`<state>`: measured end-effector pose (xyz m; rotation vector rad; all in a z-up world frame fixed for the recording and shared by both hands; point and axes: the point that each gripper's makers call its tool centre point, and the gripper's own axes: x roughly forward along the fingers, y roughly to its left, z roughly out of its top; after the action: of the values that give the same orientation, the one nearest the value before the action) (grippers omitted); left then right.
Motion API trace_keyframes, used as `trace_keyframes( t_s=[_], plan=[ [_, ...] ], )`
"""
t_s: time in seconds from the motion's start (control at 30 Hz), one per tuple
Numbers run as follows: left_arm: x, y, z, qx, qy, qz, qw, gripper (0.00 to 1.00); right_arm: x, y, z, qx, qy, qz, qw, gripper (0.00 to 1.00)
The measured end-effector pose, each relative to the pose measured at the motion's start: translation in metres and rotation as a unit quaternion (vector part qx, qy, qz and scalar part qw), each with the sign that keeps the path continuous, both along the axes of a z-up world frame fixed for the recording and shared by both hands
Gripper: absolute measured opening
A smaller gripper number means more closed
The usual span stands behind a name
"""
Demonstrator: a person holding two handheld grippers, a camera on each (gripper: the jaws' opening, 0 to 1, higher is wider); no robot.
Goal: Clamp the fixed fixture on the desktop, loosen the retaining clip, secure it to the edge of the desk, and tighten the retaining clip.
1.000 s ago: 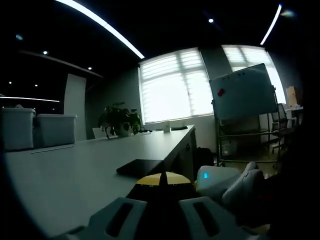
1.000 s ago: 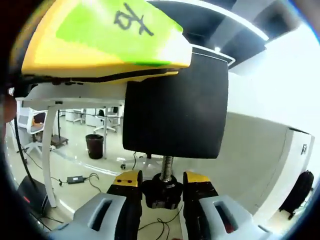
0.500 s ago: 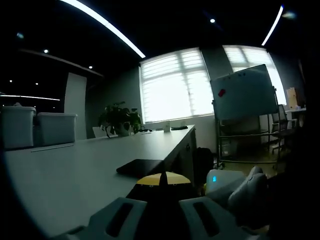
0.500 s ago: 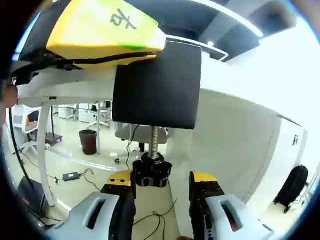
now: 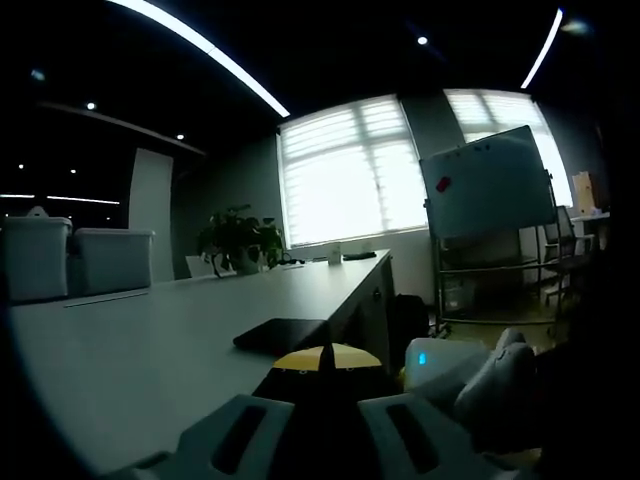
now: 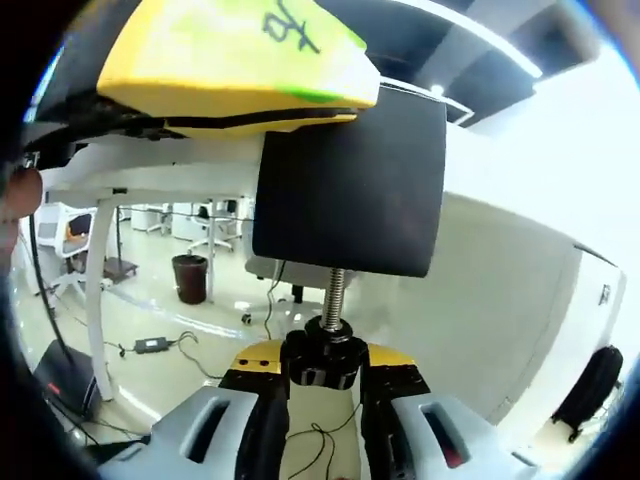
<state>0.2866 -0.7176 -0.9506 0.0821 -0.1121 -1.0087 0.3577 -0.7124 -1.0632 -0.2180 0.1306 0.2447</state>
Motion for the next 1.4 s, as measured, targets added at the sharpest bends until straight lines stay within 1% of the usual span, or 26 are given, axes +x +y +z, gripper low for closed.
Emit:
trace_keyframes(
  t_s=[0.03,0.1,0.17,0.2,0.23,0.27,0.3,0.33,0.43,0.5,0.6,0.67,0.83,0.9,0.93,0.97,1.0,1.03,1.07,1.1,1.17,1.2,1.27,1.3,1.33,1.4],
  plan=[
    [0.000,0.000,0.000,0.000,0.000,0.000,1.0000,0.01,0.000,0.002,-0.001,0.000,0.004,0.024,0.9997,0.25],
    [0.000,0.000,0.000,-0.001,0.002,0.002,1.0000,0.01,-0.001,0.003,-0.001,0.000,0.009,0.054,0.9985,0.24],
    [0.000,0.000,0.000,-0.001,0.003,0.007,1.0000,0.01,-0.002,0.006,-0.002,-0.014,0.009,0.104,0.9944,0.24],
    [0.000,-0.001,0.000,0.003,0.001,0.009,1.0000,0.01,-0.002,0.008,-0.002,-0.008,0.015,0.127,0.9917,0.24],
    [0.000,-0.001,0.000,0.006,-0.003,0.010,0.9999,0.01,-0.002,0.010,-0.002,-0.004,0.024,0.157,0.9873,0.24],
    [0.001,-0.001,0.000,0.005,-0.003,0.011,0.9999,0.01,-0.003,0.012,-0.002,-0.015,0.026,0.183,0.9828,0.24],
    [0.001,0.000,0.000,-0.007,0.007,0.012,0.9999,0.01,-0.004,0.014,-0.003,-0.014,0.032,0.208,0.9776,0.24],
    [0.002,0.000,0.001,-0.010,0.010,0.015,0.9998,0.01,-0.004,0.015,-0.003,-0.009,0.041,0.229,0.9725,0.24],
    [0.002,-0.002,0.000,0.007,-0.004,0.019,0.9998,0.01,-0.006,0.018,-0.004,-0.029,0.047,0.285,0.9571,0.24],
    [0.002,-0.002,0.000,0.012,-0.007,0.018,0.9997,0.01,-0.007,0.021,-0.003,-0.024,0.051,0.319,0.9461,0.24],
    [0.003,-0.001,0.000,0.008,-0.005,0.015,0.9998,0.01,-0.008,0.024,-0.003,-0.021,0.045,0.359,0.9319,0.24],
    [0.003,-0.001,0.000,0.008,-0.006,0.013,0.9999,0.01,-0.011,0.027,-0.002,-0.005,0.040,0.389,0.9204,0.24],
    [0.003,-0.003,0.001,0.011,-0.005,0.012,0.9998,0.01,-0.011,0.027,-0.002,-0.014,0.038,0.400,0.9157,0.25],
    [0.004,-0.003,0.001,0.011,-0.004,0.012,0.9999,0.01,-0.010,0.026,-0.002,-0.019,0.035,0.392,0.9189,0.26],
    [0.004,-0.003,0.001,0.010,-0.003,0.011,0.9999,0.01,-0.009,0.026,-0.002,-0.017,0.036,0.381,0.9235,0.27],
    [0.004,-0.003,0.001,0.009,-0.002,0.010,0.9999,0.01,-0.006,0.022,0.000,-0.024,0.028,0.360,0.9321,0.29],
    [0.004,-0.003,0.001,0.006,0.000,0.008,0.9999,0.01,-0.005,0.020,0.000,-0.029,0.023,0.346,0.9375,0.33],
    [0.004,-0.003,0.001,-0.006,0.007,0.005,0.9999,0.01,-0.005,0.018,0.002,-0.035,0.016,0.329,0.9436,0.39],
    [0.005,-0.002,0.001,-0.007,0.008,0.004,0.9999,0.01,-0.006,0.016,0.005,-0.024,0.011,0.306,0.9516,0.40],
    [0.005,-0.003,0.001,-0.005,0.005,0.004,1.0000,0.01,-0.005,0.012,0.007,-0.002,0.011,0.273,0.9618,0.40],
    [0.004,-0.004,0.001,0.002,-0.001,0.006,1.0000,0.01,-0.012,0.012,0.008,0.021,0.010,0.240,0.9705,0.41],
    [0.005,-0.004,0.001,0.001,0.000,0.007,1.0000,0.01,-0.019,0.014,0.005,0.027,0.018,0.222,0.9745,0.44],
    [0.006,-0.002,0.001,-0.006,0.007,0.005,0.9999,0.01,-0.020,0.018,0.006,0.029,0.003,0.196,0.9801,0.47],
    [0.005,-0.003,0.001,-0.007,0.007,0.004,0.9999,0.01,-0.017,0.015,0.006,0.018,-0.003,0.166,0.9860,0.47],
    [0.005,-0.002,0.001,-0.010,0.006,0.001,0.9999,0.01,-0.011,0.008,0.004,0.017,-0.004,0.121,0.9925,0.48],
    [0.005,-0.002,0.002,-0.014,0.006,0.002,0.9999,0.01,-0.004,0.003,-0.001,0.026,0.006,0.068,0.9973,0.47]
  ],
)
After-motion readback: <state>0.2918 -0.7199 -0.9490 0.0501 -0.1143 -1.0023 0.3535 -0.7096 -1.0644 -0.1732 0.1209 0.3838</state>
